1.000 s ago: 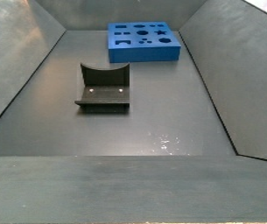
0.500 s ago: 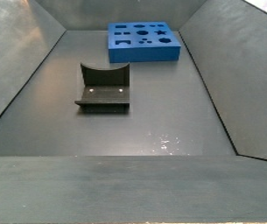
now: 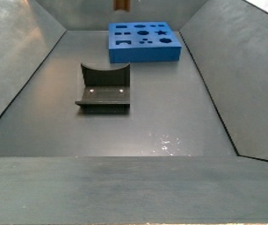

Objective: Pick up the arch object. Move up. Place the arch object on the fixture. Regrasp the arch object. Rotate the arch object. Move to above the board. Insert the arch object.
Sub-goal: Insert the arch object.

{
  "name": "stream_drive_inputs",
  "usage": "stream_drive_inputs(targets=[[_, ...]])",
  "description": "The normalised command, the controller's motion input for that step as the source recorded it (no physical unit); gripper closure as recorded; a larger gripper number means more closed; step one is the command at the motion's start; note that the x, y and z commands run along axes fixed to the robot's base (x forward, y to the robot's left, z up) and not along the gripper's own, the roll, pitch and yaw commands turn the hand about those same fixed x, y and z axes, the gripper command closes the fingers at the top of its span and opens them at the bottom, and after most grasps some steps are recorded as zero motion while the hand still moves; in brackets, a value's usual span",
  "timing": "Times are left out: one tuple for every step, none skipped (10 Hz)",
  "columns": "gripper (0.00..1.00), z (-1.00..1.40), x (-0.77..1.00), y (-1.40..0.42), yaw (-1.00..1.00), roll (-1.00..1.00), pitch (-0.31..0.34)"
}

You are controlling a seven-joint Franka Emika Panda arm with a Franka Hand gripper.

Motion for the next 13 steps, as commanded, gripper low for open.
stream_drive_inputs(targets=[[1.00,-0.48,0.42,0.00,-0.17,0.16,0.000],[1.00,-0.51,0.26,0.00,-0.47,0.18,0.014],[1.00,-0.45,0.13,0.03,-0.67,0.12,0.017],[1.00,-0.38,0.00,0.07,-0.52,0.02,0.019],[1.00,-0.19,0.00,0.07,0.00,0.00,0.000],[1.00,-0.31,0.00,0.17,0.33,-0.06,-0.054],[1.00,-0.37,-0.17,0.12,0.53,0.00,-0.101],[1.00,-0.22,-0.04,0.01,0.40,-0.06,-0.093],[1.00,-0.03,0.00,0.01,0.00,-0.04,0.000],[1.00,-0.21,0.00,0.00,0.53,0.00,-0.026],[1.00,-0.23,0.00,0.00,0.81,0.00,-0.030],[1.00,0.00,0.00,0.00,0.20,-0.03,-0.024],[1.00,0.00,0.00,-0.02,0.00,0.00,0.000]])
